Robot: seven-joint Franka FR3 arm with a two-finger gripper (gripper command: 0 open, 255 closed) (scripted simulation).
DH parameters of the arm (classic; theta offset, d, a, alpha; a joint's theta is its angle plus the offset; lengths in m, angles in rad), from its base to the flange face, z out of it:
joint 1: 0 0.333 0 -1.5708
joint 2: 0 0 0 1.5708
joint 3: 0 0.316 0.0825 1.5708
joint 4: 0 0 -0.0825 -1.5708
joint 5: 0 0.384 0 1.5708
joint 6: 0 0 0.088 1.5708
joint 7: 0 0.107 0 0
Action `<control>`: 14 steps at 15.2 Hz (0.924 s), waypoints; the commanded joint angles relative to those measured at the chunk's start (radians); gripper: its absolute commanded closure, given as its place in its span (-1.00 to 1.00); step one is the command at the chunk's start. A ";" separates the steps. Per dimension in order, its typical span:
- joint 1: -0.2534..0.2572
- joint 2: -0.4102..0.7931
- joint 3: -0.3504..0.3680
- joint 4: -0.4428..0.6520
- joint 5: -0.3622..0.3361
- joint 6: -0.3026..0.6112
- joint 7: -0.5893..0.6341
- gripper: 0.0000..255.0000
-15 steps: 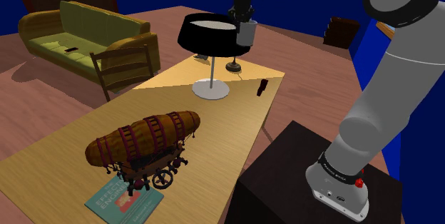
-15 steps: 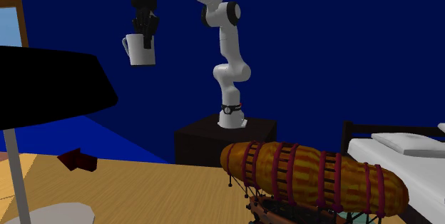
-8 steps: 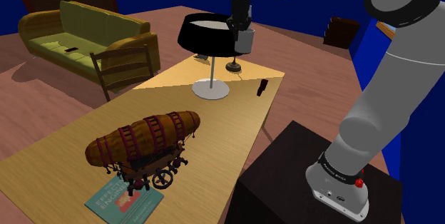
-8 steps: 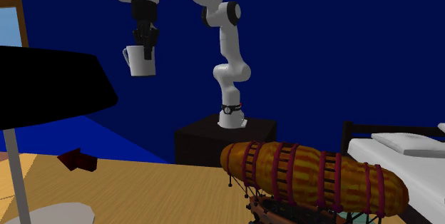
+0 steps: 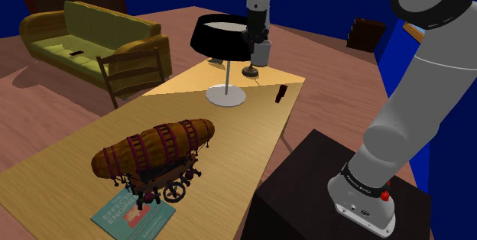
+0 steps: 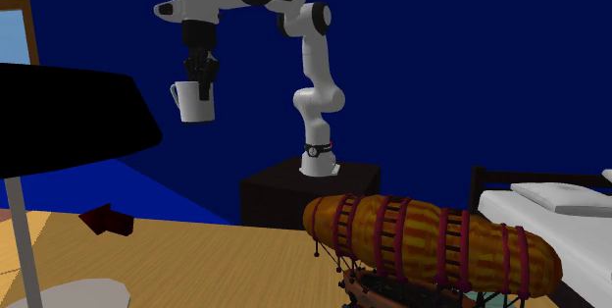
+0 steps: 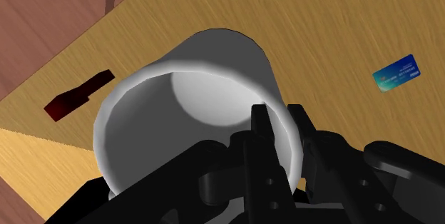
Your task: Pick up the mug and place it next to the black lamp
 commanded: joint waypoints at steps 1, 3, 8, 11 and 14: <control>0.000 -0.001 0.000 -0.027 0.000 0.027 0.002 1.00; 0.000 0.002 0.000 -0.050 -0.002 0.053 0.004 1.00; -0.001 0.013 -0.001 -0.103 -0.005 0.117 0.009 1.00; -0.001 0.022 -0.002 -0.132 -0.009 0.155 0.013 1.00; 0.000 0.033 -0.002 -0.159 -0.012 0.192 0.017 1.00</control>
